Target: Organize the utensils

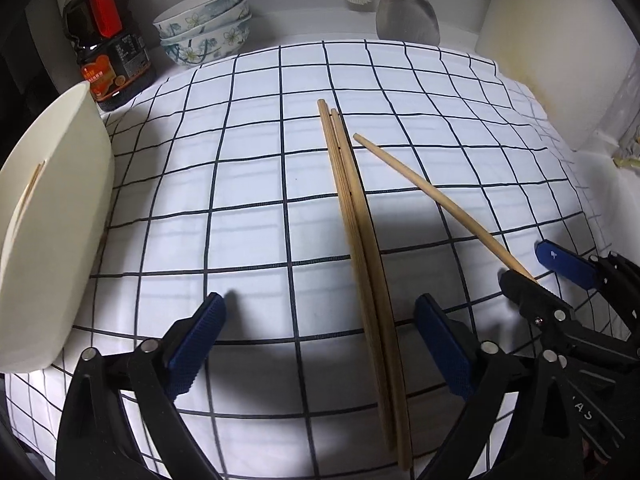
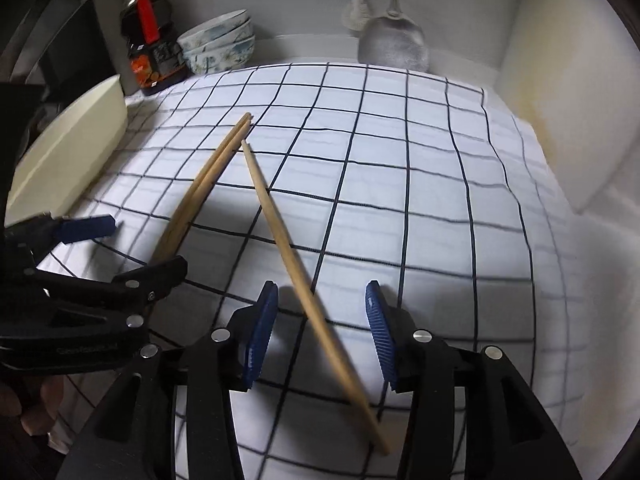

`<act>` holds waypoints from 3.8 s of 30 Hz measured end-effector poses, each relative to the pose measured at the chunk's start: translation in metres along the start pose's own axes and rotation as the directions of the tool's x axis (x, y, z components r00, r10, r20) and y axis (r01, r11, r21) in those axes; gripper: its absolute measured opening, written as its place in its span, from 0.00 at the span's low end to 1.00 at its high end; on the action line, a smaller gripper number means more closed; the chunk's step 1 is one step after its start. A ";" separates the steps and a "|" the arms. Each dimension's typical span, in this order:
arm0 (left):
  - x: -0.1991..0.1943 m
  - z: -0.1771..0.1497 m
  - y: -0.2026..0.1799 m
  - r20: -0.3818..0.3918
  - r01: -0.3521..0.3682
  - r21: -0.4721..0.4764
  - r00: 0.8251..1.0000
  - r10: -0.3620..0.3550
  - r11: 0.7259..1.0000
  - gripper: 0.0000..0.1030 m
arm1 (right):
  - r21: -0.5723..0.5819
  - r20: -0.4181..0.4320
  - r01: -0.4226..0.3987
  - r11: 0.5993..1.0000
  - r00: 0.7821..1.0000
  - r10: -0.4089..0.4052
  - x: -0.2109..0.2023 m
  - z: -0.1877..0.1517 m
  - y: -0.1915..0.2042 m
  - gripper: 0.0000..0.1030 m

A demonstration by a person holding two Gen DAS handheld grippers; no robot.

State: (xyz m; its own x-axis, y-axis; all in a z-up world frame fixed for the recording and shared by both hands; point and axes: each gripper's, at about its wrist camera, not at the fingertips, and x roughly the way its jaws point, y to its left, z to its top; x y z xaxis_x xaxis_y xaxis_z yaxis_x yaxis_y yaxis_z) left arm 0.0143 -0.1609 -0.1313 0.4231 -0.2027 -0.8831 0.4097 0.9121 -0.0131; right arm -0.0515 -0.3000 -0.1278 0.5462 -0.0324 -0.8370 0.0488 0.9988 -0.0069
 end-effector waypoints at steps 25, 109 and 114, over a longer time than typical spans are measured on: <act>-0.040 0.007 0.009 0.030 0.192 -0.019 0.981 -0.192 0.981 0.12 | 0.146 0.053 -0.132 0.980 0.991 0.126 -0.019 0.013 0.008 0.06; -0.174 -0.015 0.290 0.035 -0.239 -0.366 0.962 0.270 0.899 0.94 | -0.060 0.020 -0.270 0.961 0.962 0.271 -0.078 0.137 0.264 0.60; -0.173 -0.018 0.289 0.022 -0.249 -0.364 0.961 0.275 0.898 0.94 | -0.066 0.021 -0.271 0.960 0.962 0.273 -0.081 0.134 0.264 0.61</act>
State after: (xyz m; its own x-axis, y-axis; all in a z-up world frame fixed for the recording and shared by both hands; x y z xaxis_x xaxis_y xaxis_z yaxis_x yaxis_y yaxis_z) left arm 0.0450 0.1439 0.0097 0.5376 0.0483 -0.8418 -0.0314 0.9988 0.0373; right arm 0.0294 -0.0386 0.0116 0.5560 0.2403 -0.7957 -0.1561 0.9705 0.1840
